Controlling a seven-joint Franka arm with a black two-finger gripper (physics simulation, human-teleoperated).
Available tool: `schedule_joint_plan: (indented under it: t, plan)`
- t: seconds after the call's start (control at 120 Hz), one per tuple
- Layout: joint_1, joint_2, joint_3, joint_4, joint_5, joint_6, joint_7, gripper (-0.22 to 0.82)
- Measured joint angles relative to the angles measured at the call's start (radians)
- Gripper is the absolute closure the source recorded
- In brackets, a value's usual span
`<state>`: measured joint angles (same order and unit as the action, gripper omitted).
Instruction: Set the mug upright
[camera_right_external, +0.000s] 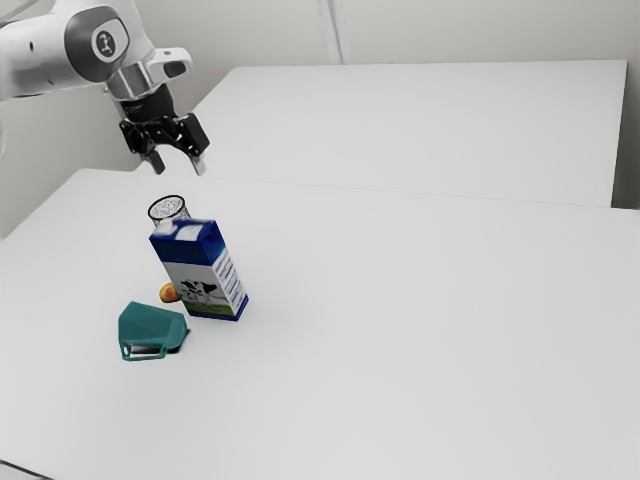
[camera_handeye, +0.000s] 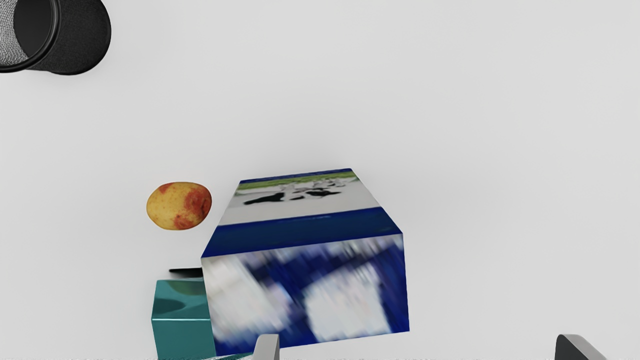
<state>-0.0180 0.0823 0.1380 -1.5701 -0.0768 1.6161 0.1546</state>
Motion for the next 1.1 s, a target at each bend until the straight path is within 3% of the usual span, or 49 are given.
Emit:
schedule_joint_plan:
  t: [0.275, 0.467, 0.842, 0.992, 1.1]
  plan:
    - [0.000, -0.024, 0.000, -0.004, 0.000, -0.011, -0.002, 0.00]
    - [-0.015, -0.176, 0.011, -0.139, -0.031, -0.027, -0.002, 0.00]
    - [0.011, -0.236, 0.283, -0.330, -0.300, -0.086, 0.134, 0.00]
    - [0.021, -0.140, 0.378, -0.348, -0.388, -0.070, 0.247, 0.00]
    - [0.065, -0.065, 0.397, -0.350, -0.447, -0.062, 0.333, 0.00]
